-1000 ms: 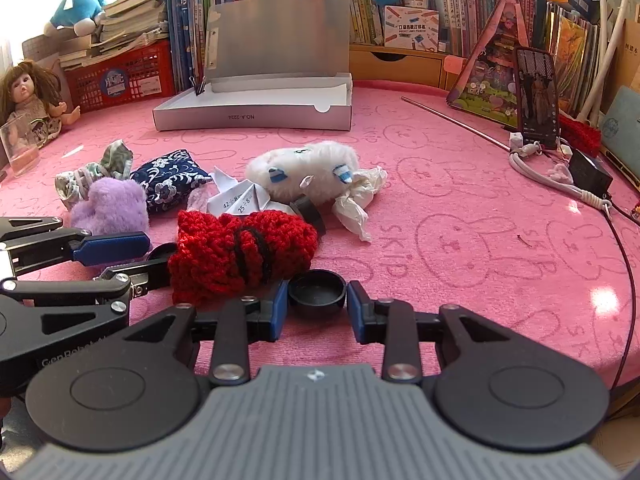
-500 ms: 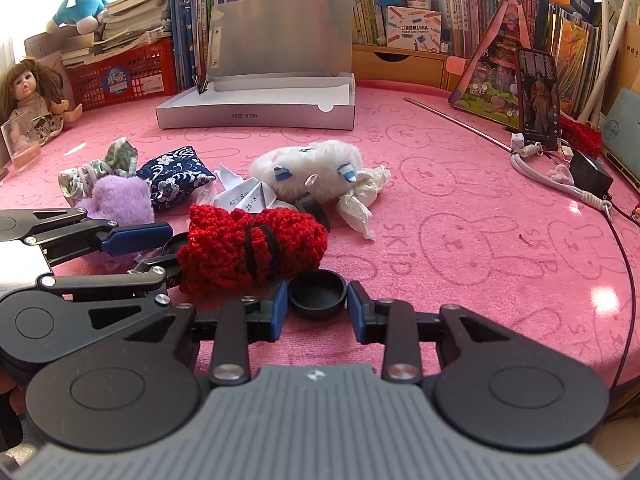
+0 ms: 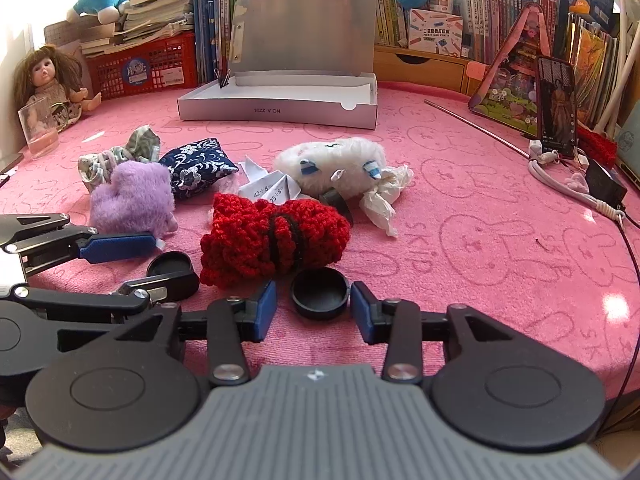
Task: Organize objects
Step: 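Grasp a black lens cap with the right gripper while the left grasps another cap, then carry both held black lens caps into the open white box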
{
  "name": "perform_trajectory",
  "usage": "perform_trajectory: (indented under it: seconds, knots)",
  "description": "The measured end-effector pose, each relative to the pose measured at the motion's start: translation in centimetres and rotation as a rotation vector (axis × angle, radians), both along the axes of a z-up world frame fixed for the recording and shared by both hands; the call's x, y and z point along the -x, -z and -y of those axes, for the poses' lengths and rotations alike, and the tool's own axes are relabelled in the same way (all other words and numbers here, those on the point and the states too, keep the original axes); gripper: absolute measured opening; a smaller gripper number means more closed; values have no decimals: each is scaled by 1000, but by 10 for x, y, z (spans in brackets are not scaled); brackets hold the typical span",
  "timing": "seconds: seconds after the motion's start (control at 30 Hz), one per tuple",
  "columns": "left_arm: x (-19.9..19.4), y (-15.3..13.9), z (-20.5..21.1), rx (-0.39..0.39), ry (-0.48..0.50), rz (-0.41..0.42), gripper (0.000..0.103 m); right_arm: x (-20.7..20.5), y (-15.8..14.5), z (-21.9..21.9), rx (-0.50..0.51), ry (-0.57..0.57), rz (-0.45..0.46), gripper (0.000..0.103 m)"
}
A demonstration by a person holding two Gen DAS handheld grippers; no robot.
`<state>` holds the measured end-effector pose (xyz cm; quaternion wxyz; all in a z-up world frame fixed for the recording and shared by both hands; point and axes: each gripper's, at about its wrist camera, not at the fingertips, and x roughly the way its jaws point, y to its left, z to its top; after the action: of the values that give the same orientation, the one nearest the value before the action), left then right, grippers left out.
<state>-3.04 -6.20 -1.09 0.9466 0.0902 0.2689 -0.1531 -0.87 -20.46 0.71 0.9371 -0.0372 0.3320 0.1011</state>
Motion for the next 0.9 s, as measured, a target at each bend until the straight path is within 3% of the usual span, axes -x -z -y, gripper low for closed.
perform_trajectory:
  seconds: [0.27, 0.33, 0.4, 0.7, 0.9]
  knots:
    - [-7, 2, -2, 63, -22, -12, 54, 0, 4, -2, 37, 17, 22, 65]
    - [-7, 2, -3, 75, -20, -17, 50, 1, 4, -4, 36, 14, 25, 63]
    - [-6, 2, -3, 88, -16, -19, 37, 1, 4, -4, 22, 10, 20, 62]
    - [-6, 1, -4, 102, -18, -27, 37, 3, 1, -11, 7, -13, 3, 40]
    - [-4, 0, -6, 119, -28, -30, 37, 4, 0, -11, -13, -3, -5, 38]
